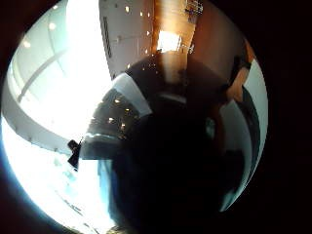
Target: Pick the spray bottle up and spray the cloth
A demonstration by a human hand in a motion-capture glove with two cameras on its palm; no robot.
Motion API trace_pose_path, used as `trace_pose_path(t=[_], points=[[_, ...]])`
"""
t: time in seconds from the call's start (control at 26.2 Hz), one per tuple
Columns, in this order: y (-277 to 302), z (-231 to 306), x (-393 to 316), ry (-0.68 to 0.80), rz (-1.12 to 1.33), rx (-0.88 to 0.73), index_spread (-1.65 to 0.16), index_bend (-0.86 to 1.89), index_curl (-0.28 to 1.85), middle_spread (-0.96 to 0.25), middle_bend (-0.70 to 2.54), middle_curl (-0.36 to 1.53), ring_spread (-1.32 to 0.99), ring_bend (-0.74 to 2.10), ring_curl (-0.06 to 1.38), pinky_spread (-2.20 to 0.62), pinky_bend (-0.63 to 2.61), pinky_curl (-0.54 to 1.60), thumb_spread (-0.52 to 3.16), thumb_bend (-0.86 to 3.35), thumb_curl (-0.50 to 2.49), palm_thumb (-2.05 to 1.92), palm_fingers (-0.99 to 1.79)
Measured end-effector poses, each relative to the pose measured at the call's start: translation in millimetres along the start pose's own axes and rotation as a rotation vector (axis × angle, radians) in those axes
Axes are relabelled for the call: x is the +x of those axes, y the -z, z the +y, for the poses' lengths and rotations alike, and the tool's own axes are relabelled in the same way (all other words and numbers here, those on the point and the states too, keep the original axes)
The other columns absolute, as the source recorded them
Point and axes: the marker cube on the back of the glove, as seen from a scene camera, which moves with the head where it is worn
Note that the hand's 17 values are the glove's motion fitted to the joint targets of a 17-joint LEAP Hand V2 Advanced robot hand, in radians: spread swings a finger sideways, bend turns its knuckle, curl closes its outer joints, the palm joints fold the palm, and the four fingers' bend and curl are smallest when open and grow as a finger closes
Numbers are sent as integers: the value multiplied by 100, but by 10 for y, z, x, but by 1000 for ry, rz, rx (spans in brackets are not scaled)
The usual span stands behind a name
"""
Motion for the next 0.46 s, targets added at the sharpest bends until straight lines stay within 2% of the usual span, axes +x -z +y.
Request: trace_pose_path(t=[0.08, 0.19, 0.34, 0.46], points=[[-22, -149, 104, 28, -144, 46, -26, 25, 58, -14, 60, 48, -22, 60, 43, -31, 42, 38, 68, -4, 73, 87, 136], [-50, -103, 232, 10, -190, 45, -26, 21, 57, -14, 60, 48, -22, 57, 42, -29, 43, 38, 69, -4, 72, 85, 131], [-44, 75, 345, -31, -165, 7, -27, 17, 55, -11, 52, 46, -17, 48, 39, -13, 29, 36, 82, -5, 68, 79, 93], [-26, 149, 361, -40, -163, -17, -29, 15, 54, -9, 45, 44, -14, 42, 39, -2, 29, 38, 91, -6, 64, 70, 78]])
